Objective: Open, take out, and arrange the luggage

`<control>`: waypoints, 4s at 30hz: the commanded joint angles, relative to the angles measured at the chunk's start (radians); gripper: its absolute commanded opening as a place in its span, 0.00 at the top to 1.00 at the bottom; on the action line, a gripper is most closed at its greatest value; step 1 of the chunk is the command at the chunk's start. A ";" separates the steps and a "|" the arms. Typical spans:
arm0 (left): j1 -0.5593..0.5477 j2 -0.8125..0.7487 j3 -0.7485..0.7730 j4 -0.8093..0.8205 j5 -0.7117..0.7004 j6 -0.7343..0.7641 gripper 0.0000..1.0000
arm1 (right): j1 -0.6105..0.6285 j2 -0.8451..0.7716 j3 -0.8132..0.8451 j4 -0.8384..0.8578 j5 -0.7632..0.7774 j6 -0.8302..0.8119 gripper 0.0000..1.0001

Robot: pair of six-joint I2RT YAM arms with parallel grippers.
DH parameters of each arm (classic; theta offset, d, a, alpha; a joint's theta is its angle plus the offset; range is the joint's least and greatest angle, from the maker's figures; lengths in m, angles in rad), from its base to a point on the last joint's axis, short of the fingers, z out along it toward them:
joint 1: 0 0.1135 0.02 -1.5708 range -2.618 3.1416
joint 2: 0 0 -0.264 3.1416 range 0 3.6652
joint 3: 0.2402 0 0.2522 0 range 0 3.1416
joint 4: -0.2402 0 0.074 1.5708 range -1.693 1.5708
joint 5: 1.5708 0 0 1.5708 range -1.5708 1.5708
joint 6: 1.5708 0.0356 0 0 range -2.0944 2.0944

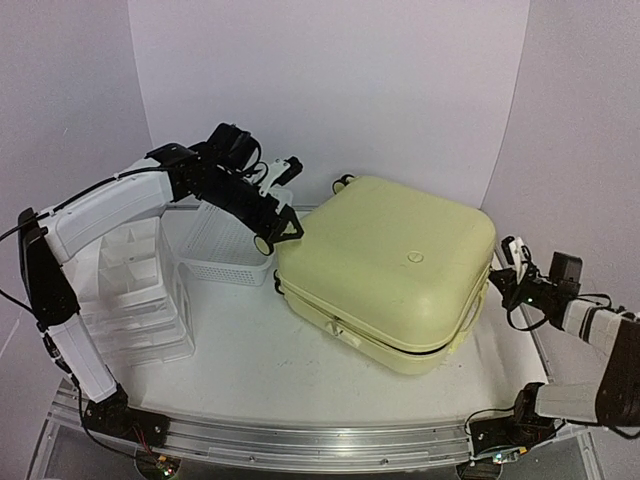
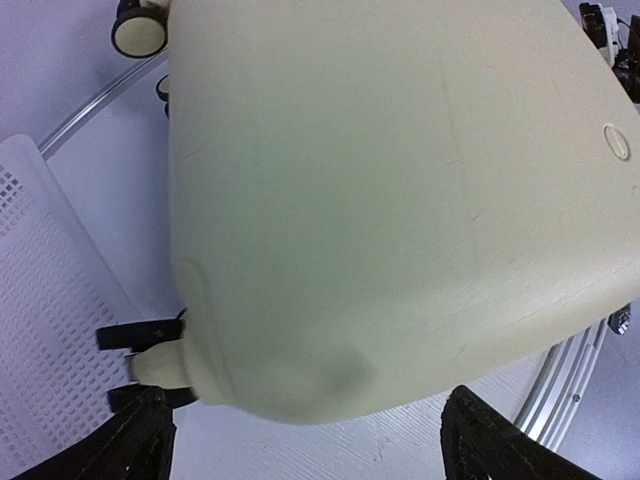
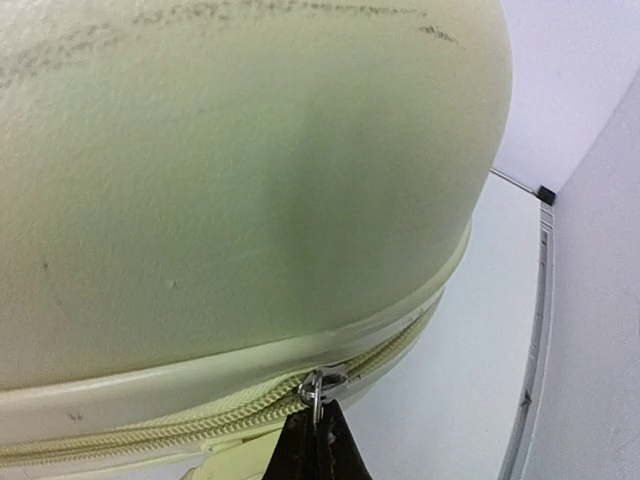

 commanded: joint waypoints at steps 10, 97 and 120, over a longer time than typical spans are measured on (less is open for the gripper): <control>-0.293 0.056 0.192 0.019 0.009 0.121 0.09 | 0.129 -0.245 0.081 -0.402 -0.152 0.106 1.00; 0.032 0.026 0.070 -0.154 -0.242 -1.180 0.00 | 0.020 0.281 0.446 -0.593 -0.148 -0.076 1.00; 0.037 0.294 0.252 -0.260 -0.290 -1.510 0.33 | 0.018 0.324 0.446 -0.595 -0.138 -0.097 1.00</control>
